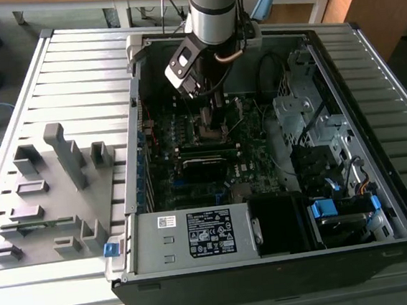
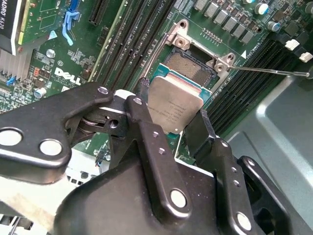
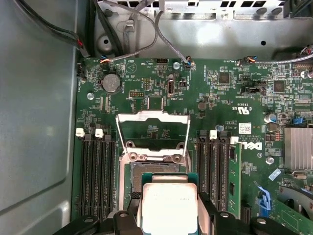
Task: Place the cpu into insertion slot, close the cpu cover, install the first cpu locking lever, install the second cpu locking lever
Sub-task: 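Place the cpu into insertion slot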
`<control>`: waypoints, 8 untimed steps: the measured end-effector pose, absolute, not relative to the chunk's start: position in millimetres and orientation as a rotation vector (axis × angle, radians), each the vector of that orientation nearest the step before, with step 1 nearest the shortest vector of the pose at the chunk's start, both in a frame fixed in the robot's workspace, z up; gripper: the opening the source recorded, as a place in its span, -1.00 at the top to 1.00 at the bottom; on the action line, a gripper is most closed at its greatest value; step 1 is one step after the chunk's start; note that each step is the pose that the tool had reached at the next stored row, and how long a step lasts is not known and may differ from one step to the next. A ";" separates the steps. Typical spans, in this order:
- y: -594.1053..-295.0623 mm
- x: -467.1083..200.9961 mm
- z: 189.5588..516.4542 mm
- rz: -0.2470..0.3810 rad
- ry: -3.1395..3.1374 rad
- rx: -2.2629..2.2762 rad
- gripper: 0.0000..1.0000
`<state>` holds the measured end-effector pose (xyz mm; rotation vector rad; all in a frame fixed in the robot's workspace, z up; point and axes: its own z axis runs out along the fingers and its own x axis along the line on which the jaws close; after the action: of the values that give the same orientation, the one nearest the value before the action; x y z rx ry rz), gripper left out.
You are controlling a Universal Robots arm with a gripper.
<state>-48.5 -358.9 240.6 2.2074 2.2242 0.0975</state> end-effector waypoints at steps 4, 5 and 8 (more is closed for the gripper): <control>-358.9 -48.5 239.8 0.098 2.224 2.207 -0.07; -358.9 -48.5 239.8 0.098 2.224 2.207 -0.07; -358.9 -48.5 238.8 0.098 2.224 2.207 -0.07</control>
<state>-48.5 -358.9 238.8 2.2075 2.2244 0.0984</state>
